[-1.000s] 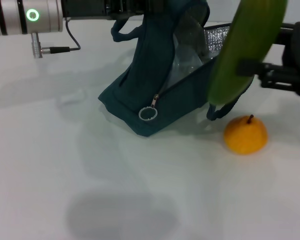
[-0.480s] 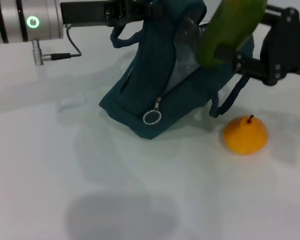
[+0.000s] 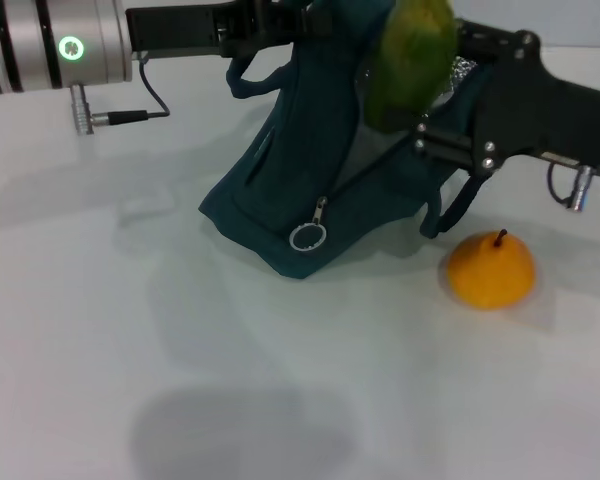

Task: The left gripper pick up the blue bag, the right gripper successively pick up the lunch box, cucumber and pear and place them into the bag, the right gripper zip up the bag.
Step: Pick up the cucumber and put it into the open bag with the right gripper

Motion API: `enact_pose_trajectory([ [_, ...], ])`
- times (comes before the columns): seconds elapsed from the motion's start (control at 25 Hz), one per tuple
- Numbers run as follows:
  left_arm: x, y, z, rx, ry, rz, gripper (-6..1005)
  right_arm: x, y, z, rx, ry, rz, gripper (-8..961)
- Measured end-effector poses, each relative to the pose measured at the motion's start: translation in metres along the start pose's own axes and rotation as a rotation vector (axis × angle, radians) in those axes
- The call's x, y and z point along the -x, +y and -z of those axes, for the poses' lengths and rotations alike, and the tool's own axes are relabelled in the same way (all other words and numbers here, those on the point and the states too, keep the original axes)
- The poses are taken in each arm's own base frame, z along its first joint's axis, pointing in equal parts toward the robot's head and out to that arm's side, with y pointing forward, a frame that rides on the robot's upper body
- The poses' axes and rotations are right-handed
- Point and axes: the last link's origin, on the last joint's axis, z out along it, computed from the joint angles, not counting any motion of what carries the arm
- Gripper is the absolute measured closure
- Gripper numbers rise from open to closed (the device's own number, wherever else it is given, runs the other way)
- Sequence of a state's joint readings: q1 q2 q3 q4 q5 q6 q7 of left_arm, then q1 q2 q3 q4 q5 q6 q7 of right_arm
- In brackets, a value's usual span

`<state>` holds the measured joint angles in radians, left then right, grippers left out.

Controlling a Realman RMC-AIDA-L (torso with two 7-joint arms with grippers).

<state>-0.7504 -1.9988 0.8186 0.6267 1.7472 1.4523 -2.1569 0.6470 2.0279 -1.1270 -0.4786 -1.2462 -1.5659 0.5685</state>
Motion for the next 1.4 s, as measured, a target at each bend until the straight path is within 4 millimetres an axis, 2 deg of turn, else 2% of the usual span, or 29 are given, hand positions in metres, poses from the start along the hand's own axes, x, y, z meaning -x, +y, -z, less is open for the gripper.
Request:
enact_pose_trajectory([
  [0.44, -0.002, 0.001, -0.001, 0.001, -0.007, -0.006, 945, -0.019, 0.014, -0.005, -0.026, 0.039, -0.105, 383],
  [0.72, -0.003, 0.001, 0.0, -0.001, -0.01, -0.013, 946, -0.023, 0.023, -0.003, -0.018, 0.041, -0.21, 383],
  [1.4, 0.002, 0.002, 0.0, 0.009, -0.02, -0.009, 945, -0.043, 0.031, -0.006, -0.018, 0.16, -0.404, 381],
])
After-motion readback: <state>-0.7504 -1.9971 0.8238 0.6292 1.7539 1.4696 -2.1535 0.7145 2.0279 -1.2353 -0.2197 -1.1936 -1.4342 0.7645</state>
